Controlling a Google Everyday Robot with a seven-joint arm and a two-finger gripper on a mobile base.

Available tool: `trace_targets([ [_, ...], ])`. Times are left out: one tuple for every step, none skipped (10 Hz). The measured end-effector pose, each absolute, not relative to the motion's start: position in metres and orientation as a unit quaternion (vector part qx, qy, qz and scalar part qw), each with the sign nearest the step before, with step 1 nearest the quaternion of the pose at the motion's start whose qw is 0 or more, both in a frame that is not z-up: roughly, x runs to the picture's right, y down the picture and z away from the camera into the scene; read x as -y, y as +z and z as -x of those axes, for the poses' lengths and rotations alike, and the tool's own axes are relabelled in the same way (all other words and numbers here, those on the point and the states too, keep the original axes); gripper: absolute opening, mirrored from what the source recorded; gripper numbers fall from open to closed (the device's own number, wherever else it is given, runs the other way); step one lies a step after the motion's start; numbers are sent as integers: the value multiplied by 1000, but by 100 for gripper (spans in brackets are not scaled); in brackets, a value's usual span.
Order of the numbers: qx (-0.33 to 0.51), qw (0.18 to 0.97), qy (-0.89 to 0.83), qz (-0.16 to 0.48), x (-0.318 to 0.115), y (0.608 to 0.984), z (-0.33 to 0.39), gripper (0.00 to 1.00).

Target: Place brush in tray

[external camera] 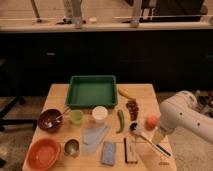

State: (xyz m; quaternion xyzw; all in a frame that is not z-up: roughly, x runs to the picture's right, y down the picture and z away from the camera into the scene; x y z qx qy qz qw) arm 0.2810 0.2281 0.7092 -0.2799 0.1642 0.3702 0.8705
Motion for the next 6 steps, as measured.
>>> trace_targets([
  [-163, 872, 364, 283, -233, 714, -272, 80],
  [-159, 874, 360, 285, -236, 721, -265, 80],
  [-161, 874, 355, 289, -245, 727, -263, 80],
  [-161, 873, 353, 294, -254, 732, -260, 80],
  [-159, 873, 350, 299, -260, 736, -256, 80],
  [-156, 873, 348, 303, -266, 741, -253, 80],
])
